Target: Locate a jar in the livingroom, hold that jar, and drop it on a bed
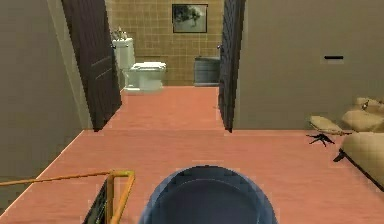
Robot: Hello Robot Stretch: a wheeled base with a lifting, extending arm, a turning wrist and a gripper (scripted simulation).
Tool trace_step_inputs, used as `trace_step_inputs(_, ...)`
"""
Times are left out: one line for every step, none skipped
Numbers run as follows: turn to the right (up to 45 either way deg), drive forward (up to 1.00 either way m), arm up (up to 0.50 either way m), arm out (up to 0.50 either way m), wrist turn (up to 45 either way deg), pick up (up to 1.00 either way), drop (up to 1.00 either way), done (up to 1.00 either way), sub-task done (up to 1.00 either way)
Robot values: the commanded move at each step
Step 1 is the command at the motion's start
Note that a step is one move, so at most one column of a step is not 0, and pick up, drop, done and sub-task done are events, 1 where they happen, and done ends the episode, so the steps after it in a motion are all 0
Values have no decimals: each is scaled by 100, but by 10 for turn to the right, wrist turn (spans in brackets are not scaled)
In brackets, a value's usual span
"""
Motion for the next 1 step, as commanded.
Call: trace_step_inputs(30,0,0,0,0,0,0,0,0)
